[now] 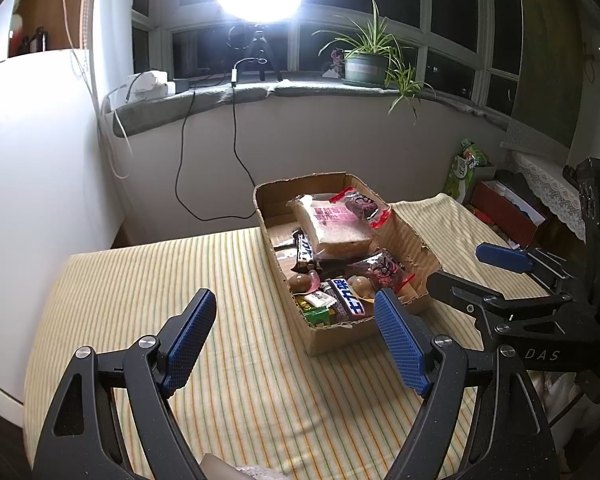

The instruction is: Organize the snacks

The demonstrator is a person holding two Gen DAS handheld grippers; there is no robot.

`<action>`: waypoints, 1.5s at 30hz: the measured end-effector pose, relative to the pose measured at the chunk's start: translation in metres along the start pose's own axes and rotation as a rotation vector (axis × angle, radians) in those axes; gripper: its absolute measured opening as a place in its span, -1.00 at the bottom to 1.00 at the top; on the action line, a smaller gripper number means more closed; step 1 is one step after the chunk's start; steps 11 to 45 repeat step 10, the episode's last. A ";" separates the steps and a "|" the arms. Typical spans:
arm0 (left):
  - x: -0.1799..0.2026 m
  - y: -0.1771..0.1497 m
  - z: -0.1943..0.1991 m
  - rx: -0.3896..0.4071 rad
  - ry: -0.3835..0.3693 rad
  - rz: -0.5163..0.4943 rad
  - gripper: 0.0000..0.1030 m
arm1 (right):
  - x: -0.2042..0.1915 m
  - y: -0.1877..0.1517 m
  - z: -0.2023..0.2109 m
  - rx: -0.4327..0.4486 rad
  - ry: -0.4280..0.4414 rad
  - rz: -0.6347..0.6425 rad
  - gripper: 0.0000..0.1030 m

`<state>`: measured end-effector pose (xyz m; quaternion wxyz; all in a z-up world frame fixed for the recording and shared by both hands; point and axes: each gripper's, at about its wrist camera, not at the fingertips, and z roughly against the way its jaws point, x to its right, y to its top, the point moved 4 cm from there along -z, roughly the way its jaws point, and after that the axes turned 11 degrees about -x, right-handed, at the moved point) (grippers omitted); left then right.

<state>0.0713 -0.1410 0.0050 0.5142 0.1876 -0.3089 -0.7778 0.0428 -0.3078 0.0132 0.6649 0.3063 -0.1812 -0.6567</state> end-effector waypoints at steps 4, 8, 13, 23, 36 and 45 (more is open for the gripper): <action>0.000 0.000 0.001 0.003 0.000 0.001 0.58 | 0.000 0.000 0.000 0.001 0.001 0.003 0.83; 0.000 0.000 0.003 0.013 -0.005 -0.001 0.58 | 0.000 0.000 0.000 0.003 0.001 0.005 0.83; -0.001 -0.001 0.003 0.014 -0.009 -0.001 0.58 | 0.000 0.000 0.000 0.000 0.001 0.005 0.83; -0.001 -0.001 0.003 0.014 -0.009 -0.001 0.58 | 0.000 0.000 0.000 0.000 0.001 0.005 0.83; -0.001 -0.001 0.003 0.014 -0.009 -0.001 0.58 | 0.000 0.000 0.000 0.000 0.001 0.005 0.83; -0.001 -0.001 0.003 0.014 -0.009 -0.001 0.58 | 0.000 0.000 0.000 0.000 0.001 0.005 0.83</action>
